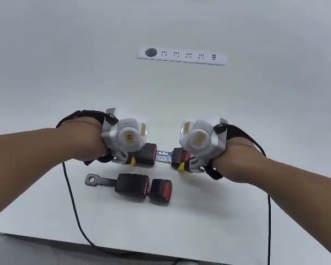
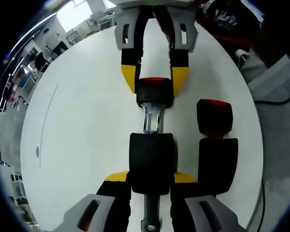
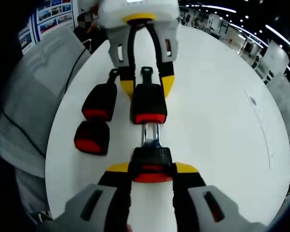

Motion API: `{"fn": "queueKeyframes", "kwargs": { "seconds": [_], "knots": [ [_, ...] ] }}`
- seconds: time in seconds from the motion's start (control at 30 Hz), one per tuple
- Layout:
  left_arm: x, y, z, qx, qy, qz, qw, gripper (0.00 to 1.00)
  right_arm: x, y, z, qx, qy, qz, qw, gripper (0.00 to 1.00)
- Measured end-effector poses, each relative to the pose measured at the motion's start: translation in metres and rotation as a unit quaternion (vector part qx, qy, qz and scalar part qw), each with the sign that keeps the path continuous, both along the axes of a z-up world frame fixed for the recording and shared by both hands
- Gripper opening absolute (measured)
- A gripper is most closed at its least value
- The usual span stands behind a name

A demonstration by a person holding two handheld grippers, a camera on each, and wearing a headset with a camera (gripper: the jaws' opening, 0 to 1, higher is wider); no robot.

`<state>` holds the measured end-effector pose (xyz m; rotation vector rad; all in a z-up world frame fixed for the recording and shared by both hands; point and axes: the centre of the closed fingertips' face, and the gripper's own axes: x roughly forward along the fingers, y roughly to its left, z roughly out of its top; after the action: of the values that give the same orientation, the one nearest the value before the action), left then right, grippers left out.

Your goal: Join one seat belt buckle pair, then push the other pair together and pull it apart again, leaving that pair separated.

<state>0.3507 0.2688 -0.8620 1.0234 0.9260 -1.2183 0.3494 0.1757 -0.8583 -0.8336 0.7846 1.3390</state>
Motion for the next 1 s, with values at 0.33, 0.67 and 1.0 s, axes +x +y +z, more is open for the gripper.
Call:
{"fn": "queueKeyframes", "kwargs": {
  "seconds": [0.33, 0.67, 1.0],
  "knots": [
    [0.0, 0.0, -0.001, 0.003, 0.002, -0.002, 1.0, 0.31, 0.0, 0.001, 0.001, 0.006, -0.002, 0.005, 1.0, 0.31],
    [-0.001, 0.0, 0.0, 0.003, -0.001, -0.014, 0.9999, 0.31, -0.004, 0.015, 0.002, 0.027, -0.008, 0.015, 0.9995, 0.31],
    [0.0, -0.001, 0.0, -0.002, 0.004, -0.02, 0.9998, 0.3, -0.002, 0.02, 0.001, 0.042, -0.004, 0.013, 0.999, 0.3]
  ]
}}
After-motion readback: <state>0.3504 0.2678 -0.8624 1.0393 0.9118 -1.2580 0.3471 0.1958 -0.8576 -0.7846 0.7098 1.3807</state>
